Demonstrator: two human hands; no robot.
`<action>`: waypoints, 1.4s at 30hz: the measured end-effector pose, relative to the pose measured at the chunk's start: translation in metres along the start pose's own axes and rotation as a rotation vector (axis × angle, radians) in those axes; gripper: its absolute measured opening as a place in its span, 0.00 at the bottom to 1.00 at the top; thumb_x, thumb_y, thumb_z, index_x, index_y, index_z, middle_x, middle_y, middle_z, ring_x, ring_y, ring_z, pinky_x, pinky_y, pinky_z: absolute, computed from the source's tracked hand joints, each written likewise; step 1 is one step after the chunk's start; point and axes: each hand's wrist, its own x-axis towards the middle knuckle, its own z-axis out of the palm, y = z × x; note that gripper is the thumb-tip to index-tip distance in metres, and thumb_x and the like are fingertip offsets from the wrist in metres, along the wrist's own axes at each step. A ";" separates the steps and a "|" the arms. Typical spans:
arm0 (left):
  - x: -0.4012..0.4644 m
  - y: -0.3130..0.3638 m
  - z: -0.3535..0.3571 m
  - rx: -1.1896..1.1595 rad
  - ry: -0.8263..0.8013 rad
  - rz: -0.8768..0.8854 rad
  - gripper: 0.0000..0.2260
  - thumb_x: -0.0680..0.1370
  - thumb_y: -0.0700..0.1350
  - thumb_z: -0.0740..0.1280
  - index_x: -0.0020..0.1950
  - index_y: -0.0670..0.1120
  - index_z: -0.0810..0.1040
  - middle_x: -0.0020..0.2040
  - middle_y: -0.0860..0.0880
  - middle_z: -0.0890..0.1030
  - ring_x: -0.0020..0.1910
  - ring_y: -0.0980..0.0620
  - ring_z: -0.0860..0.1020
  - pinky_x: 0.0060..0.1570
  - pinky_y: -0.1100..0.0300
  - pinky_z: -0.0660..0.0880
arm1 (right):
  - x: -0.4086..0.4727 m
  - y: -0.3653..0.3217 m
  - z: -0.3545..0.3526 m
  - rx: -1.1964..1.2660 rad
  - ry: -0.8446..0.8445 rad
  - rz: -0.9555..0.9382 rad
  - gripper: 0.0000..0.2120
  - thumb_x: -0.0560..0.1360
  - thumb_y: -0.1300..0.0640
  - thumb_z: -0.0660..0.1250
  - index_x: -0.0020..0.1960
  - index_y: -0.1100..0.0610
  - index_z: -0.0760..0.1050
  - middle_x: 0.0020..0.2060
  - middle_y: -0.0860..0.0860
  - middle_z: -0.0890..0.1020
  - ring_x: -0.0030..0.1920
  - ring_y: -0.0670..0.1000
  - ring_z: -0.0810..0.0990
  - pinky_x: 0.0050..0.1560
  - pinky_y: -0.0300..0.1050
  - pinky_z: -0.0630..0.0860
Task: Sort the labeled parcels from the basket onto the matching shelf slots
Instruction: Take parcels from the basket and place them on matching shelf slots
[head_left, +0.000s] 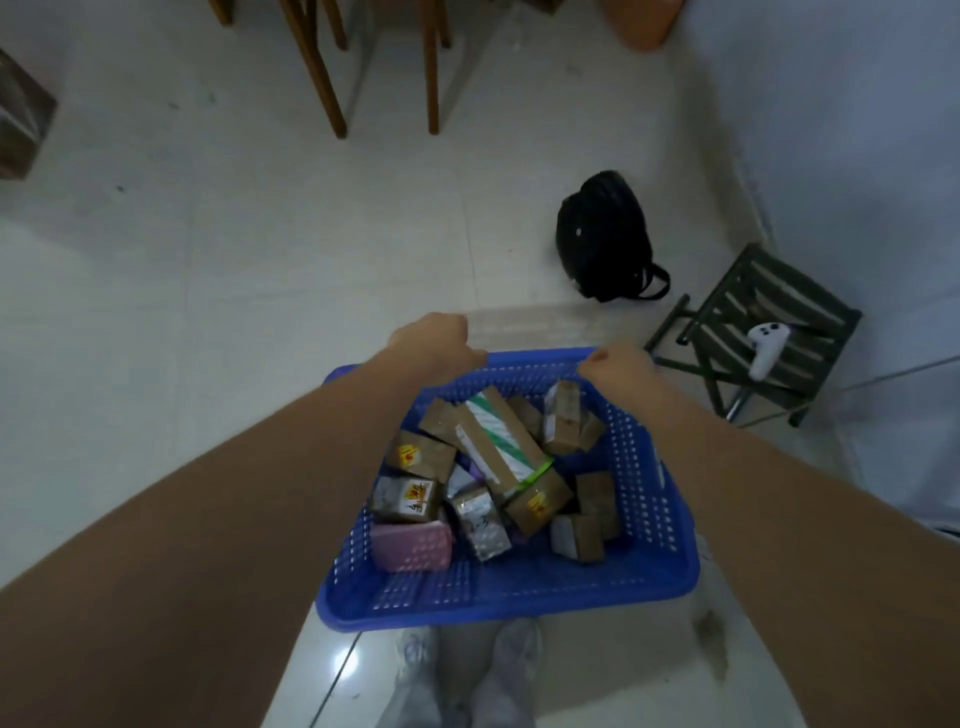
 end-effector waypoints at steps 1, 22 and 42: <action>0.013 -0.007 0.019 -0.011 -0.021 -0.001 0.22 0.79 0.57 0.60 0.64 0.42 0.70 0.58 0.43 0.75 0.54 0.43 0.75 0.51 0.52 0.71 | 0.012 0.007 0.019 0.000 -0.015 0.003 0.18 0.78 0.62 0.58 0.31 0.56 0.57 0.26 0.52 0.57 0.27 0.49 0.56 0.30 0.45 0.58; 0.174 -0.102 0.306 -0.316 -0.150 -0.237 0.21 0.79 0.54 0.60 0.68 0.43 0.68 0.61 0.43 0.76 0.58 0.43 0.75 0.52 0.55 0.70 | 0.155 0.099 0.304 -0.265 -0.286 0.003 0.52 0.68 0.38 0.71 0.77 0.54 0.41 0.76 0.57 0.44 0.76 0.61 0.43 0.73 0.57 0.55; 0.067 -0.069 0.167 -0.984 0.048 -0.318 0.30 0.77 0.65 0.53 0.74 0.50 0.62 0.70 0.43 0.70 0.66 0.41 0.70 0.67 0.46 0.67 | 0.067 0.060 0.152 0.905 -0.399 0.137 0.40 0.63 0.56 0.78 0.69 0.45 0.62 0.59 0.54 0.78 0.55 0.57 0.79 0.60 0.59 0.75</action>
